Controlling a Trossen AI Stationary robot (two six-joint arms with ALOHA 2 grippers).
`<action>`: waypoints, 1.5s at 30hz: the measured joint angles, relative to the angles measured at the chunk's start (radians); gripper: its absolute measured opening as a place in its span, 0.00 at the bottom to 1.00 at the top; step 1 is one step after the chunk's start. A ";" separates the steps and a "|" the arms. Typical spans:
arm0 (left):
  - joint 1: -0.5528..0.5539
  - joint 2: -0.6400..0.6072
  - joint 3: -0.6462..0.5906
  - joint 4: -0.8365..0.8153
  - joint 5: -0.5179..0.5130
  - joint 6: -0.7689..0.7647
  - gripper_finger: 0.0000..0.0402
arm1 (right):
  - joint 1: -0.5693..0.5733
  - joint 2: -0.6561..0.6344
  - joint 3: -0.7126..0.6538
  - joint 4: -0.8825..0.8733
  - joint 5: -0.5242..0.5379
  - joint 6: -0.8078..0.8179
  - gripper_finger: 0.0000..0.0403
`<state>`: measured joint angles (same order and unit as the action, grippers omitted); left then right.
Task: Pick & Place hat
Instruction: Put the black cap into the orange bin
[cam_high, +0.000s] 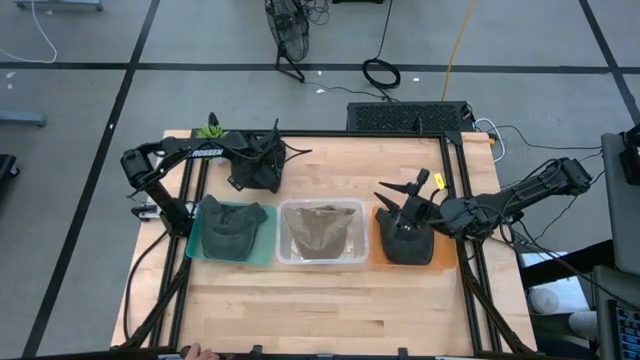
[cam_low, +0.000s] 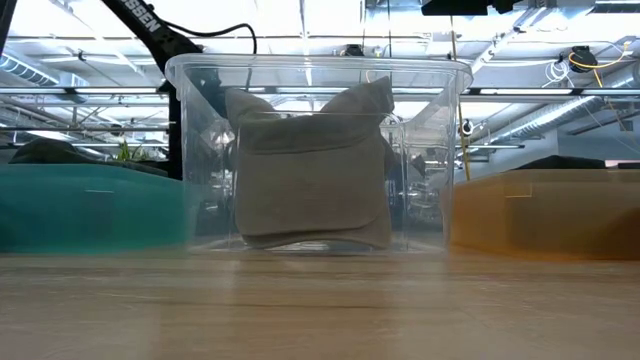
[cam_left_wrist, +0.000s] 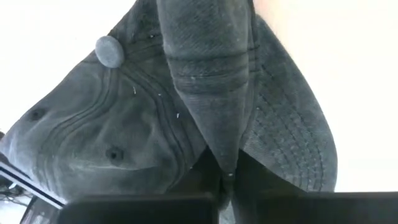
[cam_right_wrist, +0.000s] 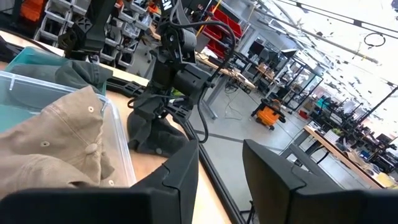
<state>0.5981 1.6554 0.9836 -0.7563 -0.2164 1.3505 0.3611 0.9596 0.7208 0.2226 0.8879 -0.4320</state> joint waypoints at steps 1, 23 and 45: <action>-0.004 0.000 0.001 0.000 -0.004 -0.008 0.03 | 0.000 0.000 0.000 0.000 0.000 -0.003 0.28; -0.068 0.000 0.412 -0.247 -0.191 -0.428 0.02 | 0.000 -0.035 0.000 0.005 0.002 0.009 0.28; -0.343 -0.001 0.694 -0.197 -0.122 -0.751 0.02 | -0.239 0.154 0.271 -0.057 -0.344 -0.109 0.45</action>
<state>0.2547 1.6547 1.6772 -0.9536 -0.3382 0.5996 0.1225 1.1141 0.9921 0.1655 0.5442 -0.5410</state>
